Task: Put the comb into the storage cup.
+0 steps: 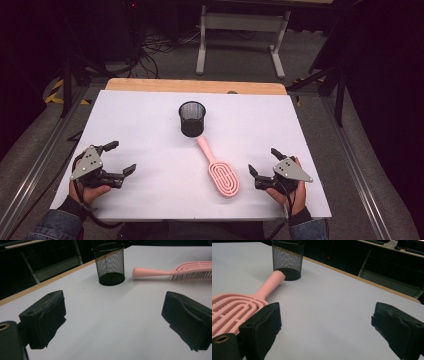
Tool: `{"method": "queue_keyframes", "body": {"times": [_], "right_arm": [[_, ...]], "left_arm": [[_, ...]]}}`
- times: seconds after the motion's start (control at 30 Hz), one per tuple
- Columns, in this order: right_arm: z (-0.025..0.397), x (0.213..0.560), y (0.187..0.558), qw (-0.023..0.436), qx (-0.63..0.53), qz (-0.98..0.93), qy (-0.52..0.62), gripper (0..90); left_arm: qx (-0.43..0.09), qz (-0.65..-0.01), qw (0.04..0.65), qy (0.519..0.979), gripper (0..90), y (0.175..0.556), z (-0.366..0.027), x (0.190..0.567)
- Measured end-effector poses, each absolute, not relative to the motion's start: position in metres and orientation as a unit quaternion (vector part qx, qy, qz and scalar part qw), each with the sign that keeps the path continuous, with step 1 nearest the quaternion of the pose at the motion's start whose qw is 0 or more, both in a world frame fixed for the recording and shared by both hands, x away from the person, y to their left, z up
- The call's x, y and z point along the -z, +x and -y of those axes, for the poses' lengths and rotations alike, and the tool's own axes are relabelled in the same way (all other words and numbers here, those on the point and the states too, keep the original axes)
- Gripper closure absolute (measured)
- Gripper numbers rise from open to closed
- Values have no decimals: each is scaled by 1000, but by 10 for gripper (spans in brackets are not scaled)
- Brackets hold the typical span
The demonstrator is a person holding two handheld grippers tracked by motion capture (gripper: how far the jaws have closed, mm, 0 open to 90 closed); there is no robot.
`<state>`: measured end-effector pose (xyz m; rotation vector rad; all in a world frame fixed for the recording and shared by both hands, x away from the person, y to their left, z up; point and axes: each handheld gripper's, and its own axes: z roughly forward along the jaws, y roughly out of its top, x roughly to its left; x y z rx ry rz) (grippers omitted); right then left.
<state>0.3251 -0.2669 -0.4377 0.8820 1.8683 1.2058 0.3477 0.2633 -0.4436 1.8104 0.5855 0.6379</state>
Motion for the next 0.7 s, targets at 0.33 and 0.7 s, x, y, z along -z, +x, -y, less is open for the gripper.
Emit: {"method": "queue_keyframes", "body": {"times": [0.33, 0.7], "right_arm": [[265, 437, 329, 350, -467, -739, 338, 135], [256, 431, 340, 316, -470, -763, 312, 378]], "left_arm": [[-270, -250, 536, 759, 59, 345, -267, 445], [-280, -262, 534, 754, 61, 337, -273, 445]]}}
